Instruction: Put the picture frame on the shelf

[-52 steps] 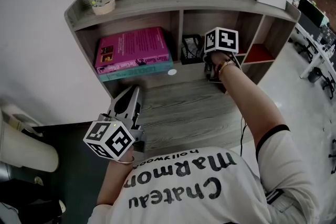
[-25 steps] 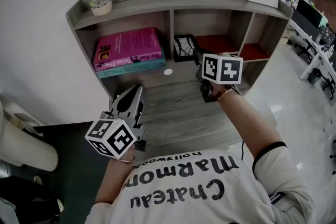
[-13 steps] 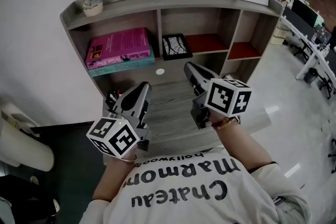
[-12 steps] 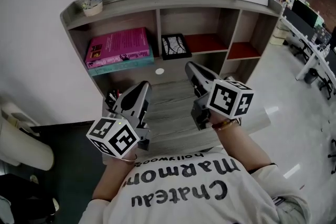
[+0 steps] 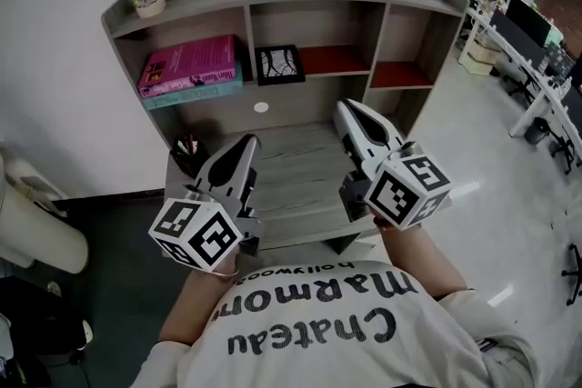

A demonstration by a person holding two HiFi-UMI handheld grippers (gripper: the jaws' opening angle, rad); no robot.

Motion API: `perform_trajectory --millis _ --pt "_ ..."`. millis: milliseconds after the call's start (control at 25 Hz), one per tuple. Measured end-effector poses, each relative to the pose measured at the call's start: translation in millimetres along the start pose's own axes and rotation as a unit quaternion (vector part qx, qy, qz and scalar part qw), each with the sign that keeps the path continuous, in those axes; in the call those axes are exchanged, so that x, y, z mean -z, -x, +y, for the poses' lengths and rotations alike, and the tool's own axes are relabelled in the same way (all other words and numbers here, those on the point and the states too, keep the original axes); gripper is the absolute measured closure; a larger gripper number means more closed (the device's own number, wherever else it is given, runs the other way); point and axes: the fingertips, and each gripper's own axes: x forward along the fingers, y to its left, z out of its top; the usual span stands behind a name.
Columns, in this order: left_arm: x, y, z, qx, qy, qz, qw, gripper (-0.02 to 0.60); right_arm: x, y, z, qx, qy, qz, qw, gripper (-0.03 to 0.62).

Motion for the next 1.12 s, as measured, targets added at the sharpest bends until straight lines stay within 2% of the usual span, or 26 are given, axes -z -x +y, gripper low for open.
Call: perform_trajectory --millis 600,880,1120 --pt "38.2 59.4 -85.0 -0.027 0.007 0.013 0.9995 0.563 26.0 99.9 13.4 0.001 -0.015 0.063 0.998 0.588" --pt "61.3 91.0 -106.2 -0.057 0.019 0.012 0.9981 0.563 37.2 135.3 27.2 -0.013 -0.009 0.088 0.996 0.588" --pt "70.5 100.2 -117.0 -0.065 0.021 0.009 0.9976 0.563 41.6 152.1 35.4 -0.027 -0.014 0.092 0.995 0.588"
